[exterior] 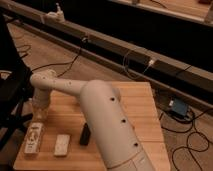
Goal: Stand the bottle upright
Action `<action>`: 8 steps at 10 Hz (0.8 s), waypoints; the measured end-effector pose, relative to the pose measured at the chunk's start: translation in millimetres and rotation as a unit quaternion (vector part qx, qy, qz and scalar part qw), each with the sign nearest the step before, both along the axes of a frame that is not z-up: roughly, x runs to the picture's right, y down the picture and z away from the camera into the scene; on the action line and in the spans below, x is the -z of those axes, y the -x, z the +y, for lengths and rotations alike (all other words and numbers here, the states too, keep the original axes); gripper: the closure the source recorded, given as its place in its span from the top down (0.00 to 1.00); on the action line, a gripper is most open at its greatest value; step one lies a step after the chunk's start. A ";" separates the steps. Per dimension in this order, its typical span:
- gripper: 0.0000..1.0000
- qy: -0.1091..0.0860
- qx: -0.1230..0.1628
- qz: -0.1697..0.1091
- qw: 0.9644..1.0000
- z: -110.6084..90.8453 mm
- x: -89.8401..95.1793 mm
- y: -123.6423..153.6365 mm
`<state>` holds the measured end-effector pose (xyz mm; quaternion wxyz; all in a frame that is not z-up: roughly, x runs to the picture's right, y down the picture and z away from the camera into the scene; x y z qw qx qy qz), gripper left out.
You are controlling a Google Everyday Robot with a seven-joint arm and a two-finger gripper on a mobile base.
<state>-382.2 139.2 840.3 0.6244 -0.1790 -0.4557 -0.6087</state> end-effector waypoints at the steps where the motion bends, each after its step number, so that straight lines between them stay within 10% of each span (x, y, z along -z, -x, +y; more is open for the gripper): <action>1: 0.00 -0.013 0.009 0.000 1.000 -10.6 8.6 2.2; 8: 0.00 -0.167 -0.007 0.007 0.986 -158.5 89.5 -5.8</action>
